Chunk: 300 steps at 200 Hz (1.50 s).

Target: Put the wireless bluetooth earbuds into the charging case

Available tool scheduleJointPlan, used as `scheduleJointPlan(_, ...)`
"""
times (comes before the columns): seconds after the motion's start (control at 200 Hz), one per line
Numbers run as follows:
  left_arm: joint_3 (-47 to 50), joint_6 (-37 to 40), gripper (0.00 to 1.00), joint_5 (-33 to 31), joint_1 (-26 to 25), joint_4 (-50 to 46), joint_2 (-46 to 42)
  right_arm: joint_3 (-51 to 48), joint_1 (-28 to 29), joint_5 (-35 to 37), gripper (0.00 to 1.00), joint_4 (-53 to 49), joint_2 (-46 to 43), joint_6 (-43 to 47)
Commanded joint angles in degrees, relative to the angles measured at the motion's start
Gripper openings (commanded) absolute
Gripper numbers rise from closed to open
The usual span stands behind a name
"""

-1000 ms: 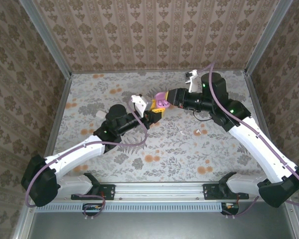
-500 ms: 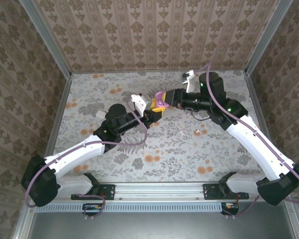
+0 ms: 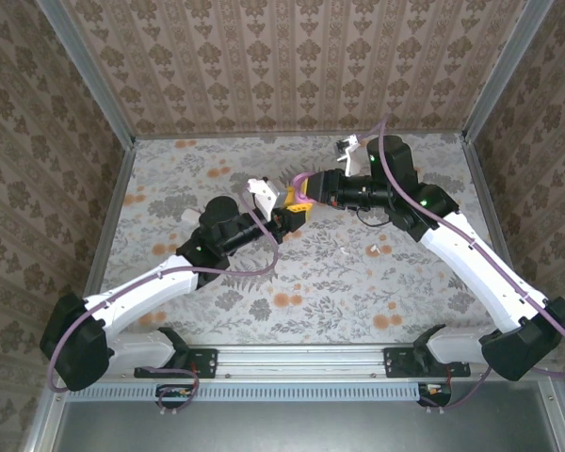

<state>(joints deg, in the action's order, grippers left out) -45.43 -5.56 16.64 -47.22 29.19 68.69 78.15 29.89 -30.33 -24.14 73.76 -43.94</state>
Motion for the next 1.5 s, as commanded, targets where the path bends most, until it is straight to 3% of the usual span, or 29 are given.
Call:
scheduleJointPlan(0.0,-2.1,0.5,0.36,0.5,-0.4,1.7,0.2,1.3,0.6,-1.9,0.29,0.4,0.5,-0.6)
scheduleJointPlan(0.75,-2.1,0.4,0.36,0.7,-0.4,1.4,-0.1,0.9,0.6,2.5,0.29,0.6,-2.5,0.8)
scheduleJointPlan(1.495,-3.3,0.4,0.36,1.1,-0.6,1.4,1.0,2.2,1.0,-2.8,0.29,0.0,0.9,0.4)
